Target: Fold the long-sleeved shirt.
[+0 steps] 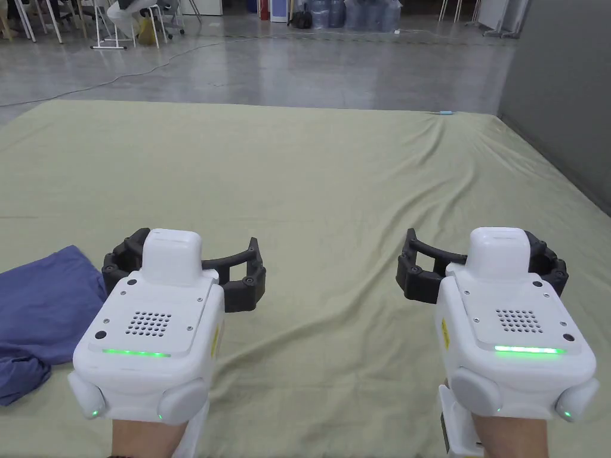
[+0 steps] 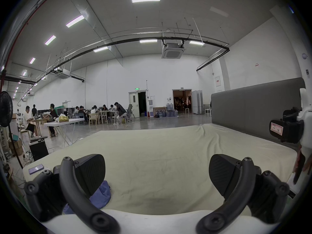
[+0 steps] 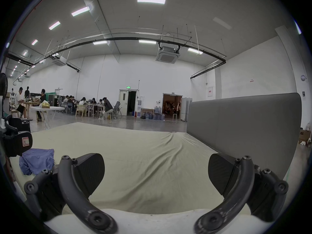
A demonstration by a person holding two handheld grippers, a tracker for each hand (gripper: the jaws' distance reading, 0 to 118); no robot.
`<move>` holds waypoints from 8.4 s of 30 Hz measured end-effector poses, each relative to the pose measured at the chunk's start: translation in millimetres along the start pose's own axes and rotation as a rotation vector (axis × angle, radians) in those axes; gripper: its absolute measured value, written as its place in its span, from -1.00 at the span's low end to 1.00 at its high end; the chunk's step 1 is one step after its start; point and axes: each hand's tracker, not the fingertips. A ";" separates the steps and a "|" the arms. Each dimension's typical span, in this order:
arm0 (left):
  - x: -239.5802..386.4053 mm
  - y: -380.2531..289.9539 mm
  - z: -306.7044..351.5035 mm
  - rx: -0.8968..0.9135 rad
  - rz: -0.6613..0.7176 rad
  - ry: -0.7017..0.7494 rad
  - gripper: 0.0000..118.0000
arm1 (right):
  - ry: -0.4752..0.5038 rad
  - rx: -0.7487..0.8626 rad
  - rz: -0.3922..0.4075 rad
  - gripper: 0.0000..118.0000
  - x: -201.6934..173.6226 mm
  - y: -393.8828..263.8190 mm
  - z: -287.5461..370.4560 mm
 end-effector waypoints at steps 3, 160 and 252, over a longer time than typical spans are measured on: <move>-1.3 -1.7 1.2 0.012 0.006 0.017 0.99 | -0.008 0.001 0.006 1.00 1.1 0.0 0.3; 84.4 -129.0 -216.1 -0.907 0.068 -0.285 -0.78 | -0.056 -0.282 -0.077 -1.00 40.5 -46.1 -42.9; -85.7 -111.2 -110.4 -0.924 -0.004 -0.286 -0.78 | 0.224 -0.794 0.072 -0.93 3.8 -136.4 -98.2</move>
